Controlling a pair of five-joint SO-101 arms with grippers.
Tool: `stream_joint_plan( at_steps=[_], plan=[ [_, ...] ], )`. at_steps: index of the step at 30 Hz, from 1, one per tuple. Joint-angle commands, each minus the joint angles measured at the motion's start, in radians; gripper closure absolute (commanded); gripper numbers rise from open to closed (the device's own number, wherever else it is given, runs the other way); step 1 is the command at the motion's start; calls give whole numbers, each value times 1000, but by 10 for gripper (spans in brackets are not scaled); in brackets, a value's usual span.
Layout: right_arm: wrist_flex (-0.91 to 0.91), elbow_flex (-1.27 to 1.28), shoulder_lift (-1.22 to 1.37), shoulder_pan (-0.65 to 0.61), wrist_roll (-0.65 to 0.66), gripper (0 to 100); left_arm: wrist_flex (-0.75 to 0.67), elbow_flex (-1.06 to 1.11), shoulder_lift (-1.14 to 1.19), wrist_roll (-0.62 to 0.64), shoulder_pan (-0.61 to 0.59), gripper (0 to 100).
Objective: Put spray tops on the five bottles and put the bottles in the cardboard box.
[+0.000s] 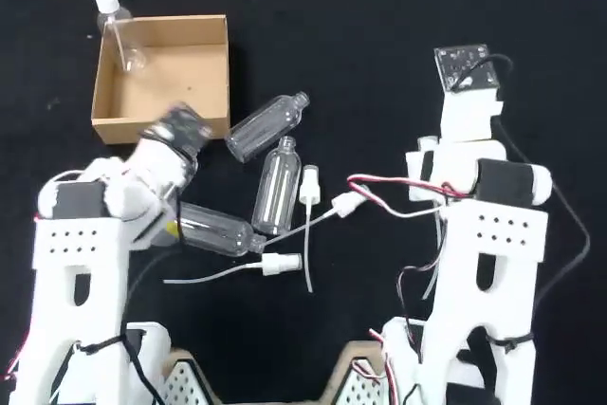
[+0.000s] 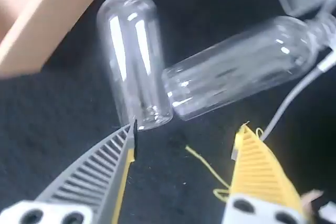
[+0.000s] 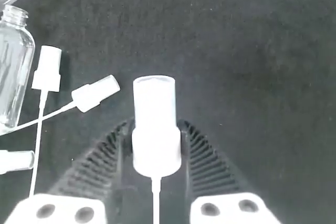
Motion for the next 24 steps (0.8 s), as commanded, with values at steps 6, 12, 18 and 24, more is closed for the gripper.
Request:
stream_joint_plan(
  at_steps=[6,12,18,24],
  plan=[
    [11,-7,-42,166,86,959,6,28,-12,-201,156,699],
    [12,-7,-41,310,144,959,-130,133,-12,-226,231,699],
    [9,16,-41,436,247,959,-138,139,-12,-239,292,699],
    [3,76,-39,532,321,957,-48,114,-12,-408,328,699]
  ],
)
